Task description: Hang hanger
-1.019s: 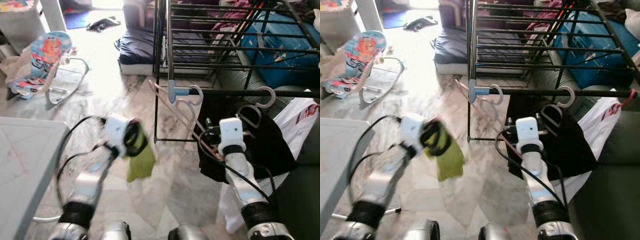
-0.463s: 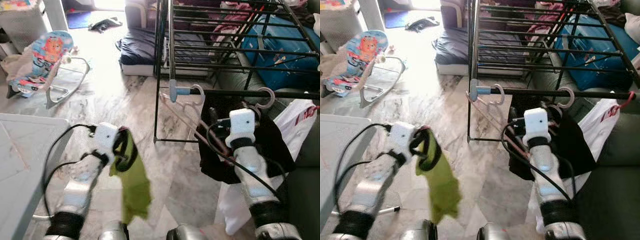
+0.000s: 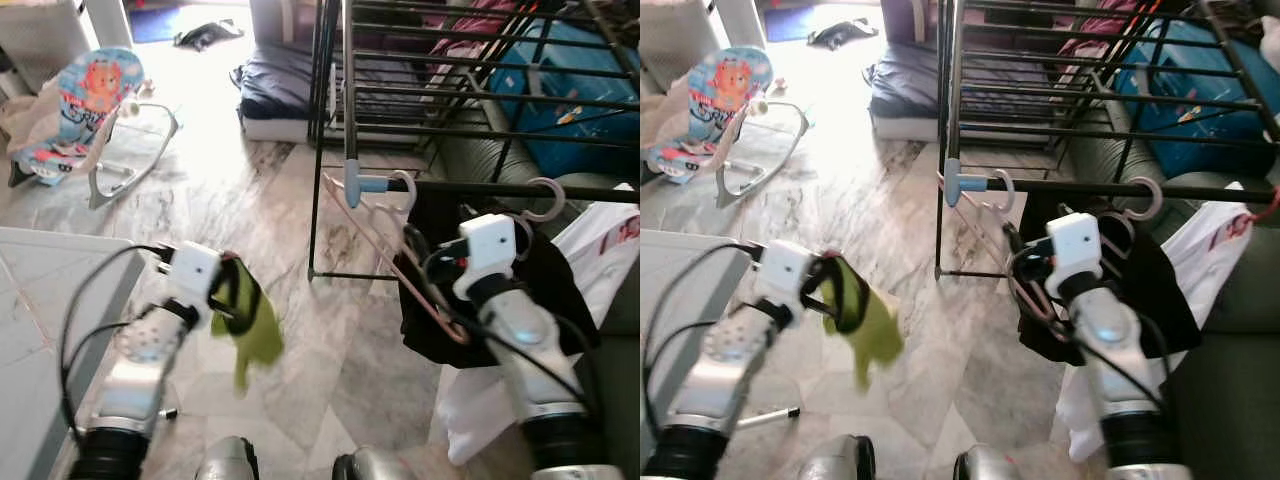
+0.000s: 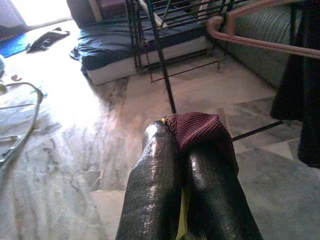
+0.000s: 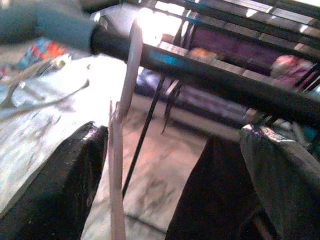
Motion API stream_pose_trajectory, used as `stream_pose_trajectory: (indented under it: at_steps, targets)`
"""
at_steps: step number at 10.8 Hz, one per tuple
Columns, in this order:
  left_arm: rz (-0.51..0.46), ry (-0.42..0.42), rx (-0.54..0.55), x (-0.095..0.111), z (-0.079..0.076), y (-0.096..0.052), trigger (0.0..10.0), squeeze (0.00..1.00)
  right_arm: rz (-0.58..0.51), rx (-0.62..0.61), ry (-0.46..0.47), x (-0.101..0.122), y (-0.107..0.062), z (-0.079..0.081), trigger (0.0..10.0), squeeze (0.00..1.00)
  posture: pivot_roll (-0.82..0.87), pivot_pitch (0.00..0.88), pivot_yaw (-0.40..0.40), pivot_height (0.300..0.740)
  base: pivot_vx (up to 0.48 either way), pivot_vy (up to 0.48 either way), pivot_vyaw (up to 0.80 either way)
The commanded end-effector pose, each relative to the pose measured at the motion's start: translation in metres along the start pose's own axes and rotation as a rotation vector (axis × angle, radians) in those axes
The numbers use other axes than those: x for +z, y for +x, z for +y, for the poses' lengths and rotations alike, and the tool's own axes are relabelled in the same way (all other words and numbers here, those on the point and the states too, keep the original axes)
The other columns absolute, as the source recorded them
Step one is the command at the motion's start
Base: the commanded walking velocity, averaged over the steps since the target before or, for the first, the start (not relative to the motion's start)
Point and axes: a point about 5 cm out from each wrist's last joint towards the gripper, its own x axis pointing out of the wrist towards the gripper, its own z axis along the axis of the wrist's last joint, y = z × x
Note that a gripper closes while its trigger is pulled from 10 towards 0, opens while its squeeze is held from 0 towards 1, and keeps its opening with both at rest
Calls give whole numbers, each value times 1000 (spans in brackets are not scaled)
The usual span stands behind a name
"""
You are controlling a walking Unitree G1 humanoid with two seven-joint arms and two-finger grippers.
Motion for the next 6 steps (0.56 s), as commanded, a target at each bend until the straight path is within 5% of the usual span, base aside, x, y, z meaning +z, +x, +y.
stream_pose_trajectory:
  at_steps: [1, 6]
  targets:
    - [-11, 18, 3, 4, 3, -4, 10000, 0, 58, 69, 39, -3, -6, -1, 10000, 0, -30, 139, -40, 740, 0, 0, 0]
    - [9, 22, -4, 4, 4, 3, 10000, 0, 184, 219, 87, -12, -20, 5, 10000, 0, -40, 83, -49, 740, 0, 0, 0]
